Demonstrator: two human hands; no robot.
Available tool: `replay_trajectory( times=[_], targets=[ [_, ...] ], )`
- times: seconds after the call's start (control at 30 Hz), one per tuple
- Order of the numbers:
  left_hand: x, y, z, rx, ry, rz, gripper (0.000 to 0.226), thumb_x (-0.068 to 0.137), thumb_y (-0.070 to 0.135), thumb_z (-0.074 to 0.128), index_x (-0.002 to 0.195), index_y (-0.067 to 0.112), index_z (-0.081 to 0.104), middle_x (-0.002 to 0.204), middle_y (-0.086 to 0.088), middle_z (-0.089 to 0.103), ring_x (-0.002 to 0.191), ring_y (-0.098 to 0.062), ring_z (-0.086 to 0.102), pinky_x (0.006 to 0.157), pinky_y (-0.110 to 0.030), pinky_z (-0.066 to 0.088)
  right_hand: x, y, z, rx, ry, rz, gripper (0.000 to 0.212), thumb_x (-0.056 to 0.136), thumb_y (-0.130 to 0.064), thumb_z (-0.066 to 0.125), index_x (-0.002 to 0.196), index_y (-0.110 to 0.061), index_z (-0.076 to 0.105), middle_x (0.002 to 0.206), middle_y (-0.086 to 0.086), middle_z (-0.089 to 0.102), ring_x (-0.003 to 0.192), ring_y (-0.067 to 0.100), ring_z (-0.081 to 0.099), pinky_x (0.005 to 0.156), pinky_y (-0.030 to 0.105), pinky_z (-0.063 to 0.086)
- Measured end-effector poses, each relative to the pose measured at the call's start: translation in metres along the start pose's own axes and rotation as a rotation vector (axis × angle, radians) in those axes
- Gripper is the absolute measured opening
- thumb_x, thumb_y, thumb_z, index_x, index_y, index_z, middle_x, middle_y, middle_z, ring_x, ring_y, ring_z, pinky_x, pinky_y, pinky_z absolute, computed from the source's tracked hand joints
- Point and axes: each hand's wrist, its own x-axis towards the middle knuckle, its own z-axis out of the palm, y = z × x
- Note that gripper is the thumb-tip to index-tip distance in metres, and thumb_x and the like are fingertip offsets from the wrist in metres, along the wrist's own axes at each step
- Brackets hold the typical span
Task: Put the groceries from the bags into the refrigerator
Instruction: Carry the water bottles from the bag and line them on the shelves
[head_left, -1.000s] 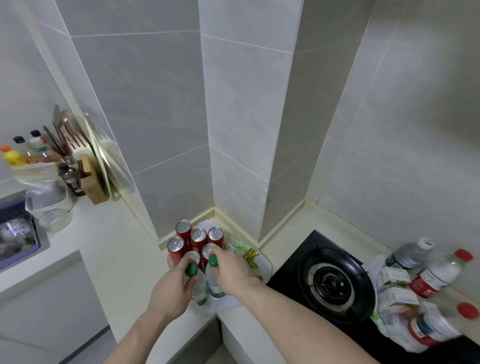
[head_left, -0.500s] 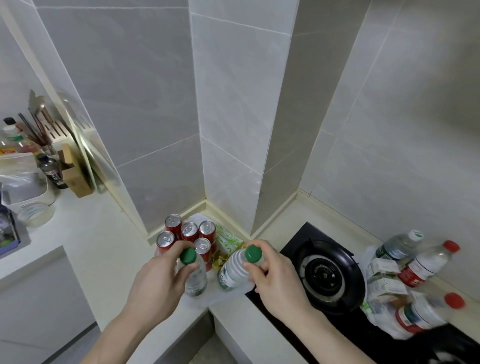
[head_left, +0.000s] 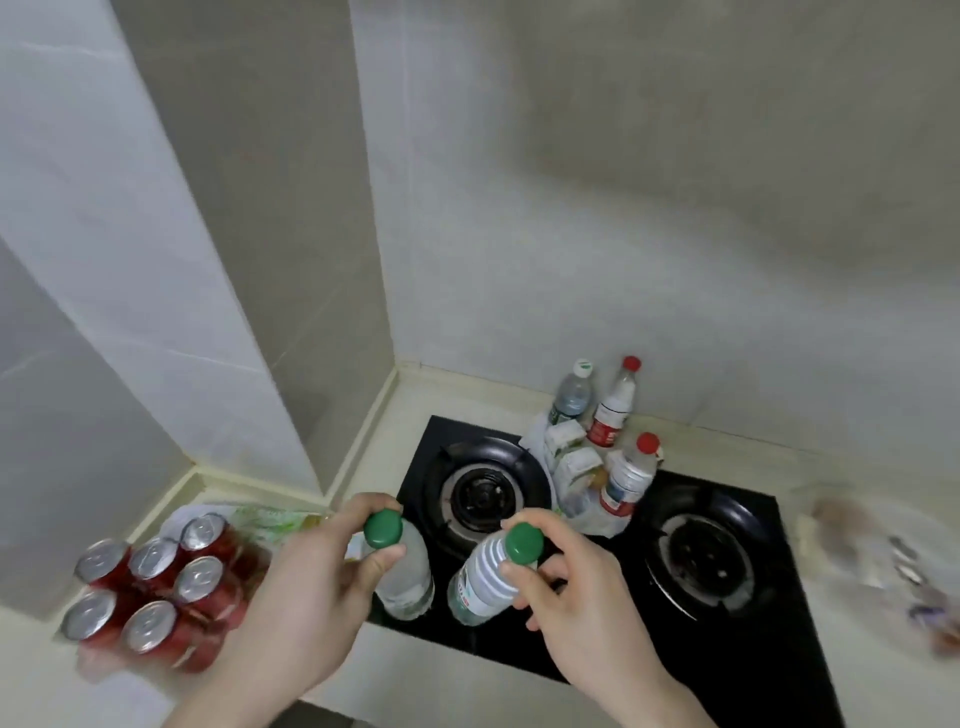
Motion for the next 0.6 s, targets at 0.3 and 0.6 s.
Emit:
replay_trajectory(
  times=[0.3,0.6],
  targets=[
    [0.016,0.125,0.106,-0.026,-0.249,0.298,0.028,0.093,0.026,0.070,0.112,0.043,0.057,0.080,0.023,0.067,0.055,-0.003,0.059,0.062,-0.014,0.047,-0.115,0.046,-0.122,0.027,0.382,0.188,0.035,0.092,-0.021,0.073,0.111,-0.049,0.062,0.068,0.010,0.070,0.061,0.020,0.071,0.064,0.043,0.062],
    [-0.057,0.272,0.225,-0.105,-0.481,0.558,0.026,0.092,0.029,0.069,0.110,0.044,0.058,0.088,0.011,0.072,0.045,-0.002,0.047,0.061,-0.016,0.050,-0.299,0.084,-0.233,0.020,0.776,0.356,0.035,0.089,-0.024,0.076,0.106,-0.050,0.063,0.063,0.005,0.071,0.059,0.013,0.071,0.068,0.048,0.059]
  ],
)
